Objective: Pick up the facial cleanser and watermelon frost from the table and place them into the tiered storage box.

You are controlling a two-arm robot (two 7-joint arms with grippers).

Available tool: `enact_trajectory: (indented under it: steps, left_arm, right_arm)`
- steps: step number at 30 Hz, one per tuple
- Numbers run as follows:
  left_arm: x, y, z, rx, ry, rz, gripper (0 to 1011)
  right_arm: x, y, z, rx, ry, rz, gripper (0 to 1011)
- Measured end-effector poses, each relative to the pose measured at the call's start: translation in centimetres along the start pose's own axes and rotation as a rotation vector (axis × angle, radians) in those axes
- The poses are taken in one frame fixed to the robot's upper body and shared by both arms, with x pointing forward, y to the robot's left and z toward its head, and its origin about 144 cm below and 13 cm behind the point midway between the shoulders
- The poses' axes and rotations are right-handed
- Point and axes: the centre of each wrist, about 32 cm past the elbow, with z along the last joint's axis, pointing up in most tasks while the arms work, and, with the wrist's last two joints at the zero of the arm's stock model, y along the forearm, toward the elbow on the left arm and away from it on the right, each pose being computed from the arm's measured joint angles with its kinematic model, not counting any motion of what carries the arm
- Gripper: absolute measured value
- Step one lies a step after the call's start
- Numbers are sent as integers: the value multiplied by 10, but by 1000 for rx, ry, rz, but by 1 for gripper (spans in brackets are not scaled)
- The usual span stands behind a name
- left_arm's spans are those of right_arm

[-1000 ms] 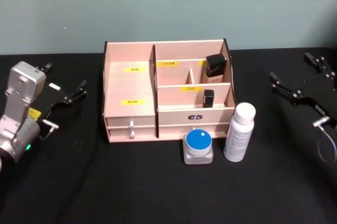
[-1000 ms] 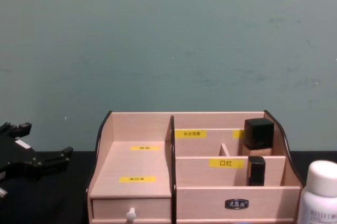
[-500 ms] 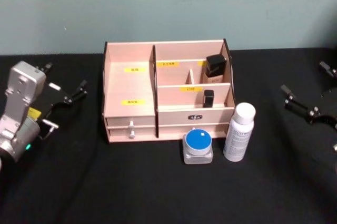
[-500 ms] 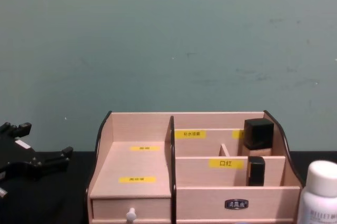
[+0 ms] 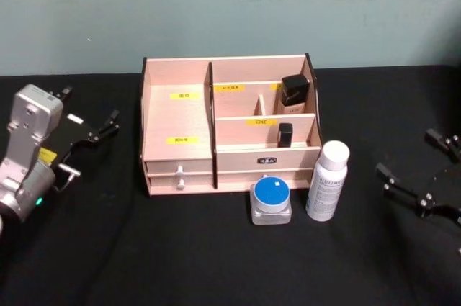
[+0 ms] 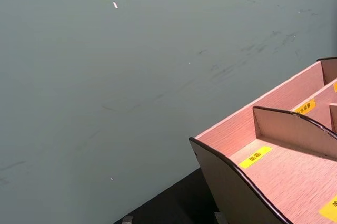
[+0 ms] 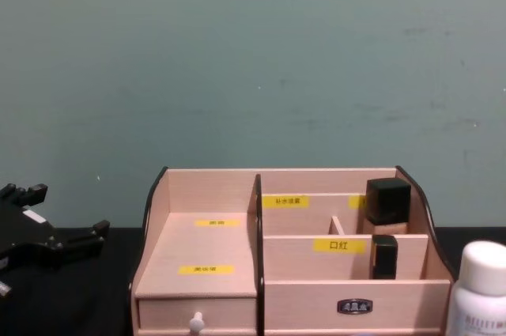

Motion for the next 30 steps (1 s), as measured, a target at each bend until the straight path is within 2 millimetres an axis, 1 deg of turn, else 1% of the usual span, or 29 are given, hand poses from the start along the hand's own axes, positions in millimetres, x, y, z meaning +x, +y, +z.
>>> enact_trajectory:
  steps: [7, 30]
  left_arm:
    - [0, 0, 0, 0, 0, 0, 1001]
    - [0, 0, 0, 0, 0, 0, 1001]
  right_arm:
    - [-1, 1, -7, -44, 14, 15, 1002]
    - [-1, 22, -31, -121, 76, 71, 1003]
